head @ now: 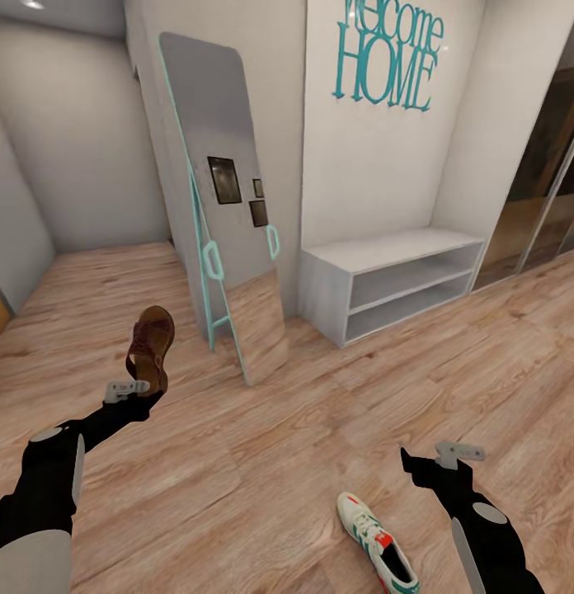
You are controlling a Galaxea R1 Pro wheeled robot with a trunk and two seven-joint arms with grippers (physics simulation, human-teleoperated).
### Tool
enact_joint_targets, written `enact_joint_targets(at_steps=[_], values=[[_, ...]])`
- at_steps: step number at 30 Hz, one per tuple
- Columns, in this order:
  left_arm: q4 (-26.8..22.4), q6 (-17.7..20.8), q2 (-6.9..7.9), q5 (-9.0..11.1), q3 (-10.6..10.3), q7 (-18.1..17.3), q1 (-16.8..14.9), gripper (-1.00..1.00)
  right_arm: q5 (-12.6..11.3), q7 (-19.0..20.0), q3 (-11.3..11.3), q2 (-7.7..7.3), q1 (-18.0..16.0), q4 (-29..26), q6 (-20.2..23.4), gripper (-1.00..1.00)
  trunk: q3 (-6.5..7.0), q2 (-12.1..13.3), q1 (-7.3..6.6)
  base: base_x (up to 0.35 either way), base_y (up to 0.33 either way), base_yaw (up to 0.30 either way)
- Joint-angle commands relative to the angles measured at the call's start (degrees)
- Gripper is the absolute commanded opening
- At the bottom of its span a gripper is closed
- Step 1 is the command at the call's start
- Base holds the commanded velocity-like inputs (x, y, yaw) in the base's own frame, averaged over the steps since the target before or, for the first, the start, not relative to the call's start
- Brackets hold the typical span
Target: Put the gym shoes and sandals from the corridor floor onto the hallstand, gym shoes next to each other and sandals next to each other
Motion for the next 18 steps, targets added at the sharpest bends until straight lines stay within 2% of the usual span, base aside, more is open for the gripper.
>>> enact_joint_targets(at_steps=[1, 7, 18], values=[[-0.07, 0.34, -0.03, -0.29, 0.13, -0.43, -0.06, -1.00, 0.07, -0.07, 0.01, -0.01, -0.02, -0.08, 0.32, 1.00, -0.06, -0.03, -0.01, 0.000, -0.049, 0.074], [-0.07, 0.34, -0.03, -0.29, 0.13, -0.43, -0.05, -1.00, 0.07, -0.07, 0.01, -0.01, -0.01, -0.08, 0.32, 1.00, -0.06, -0.03, -0.01, 0.004, -0.024, 0.025], [-0.07, 0.34, -0.03, -0.29, 0.13, -0.43, -0.02, -1.00, 0.07, -0.07, 0.01, -0.01, -0.01, -0.08, 0.32, 1.00, -0.06, -0.03, -0.01, 0.077, -0.088, 0.001]])
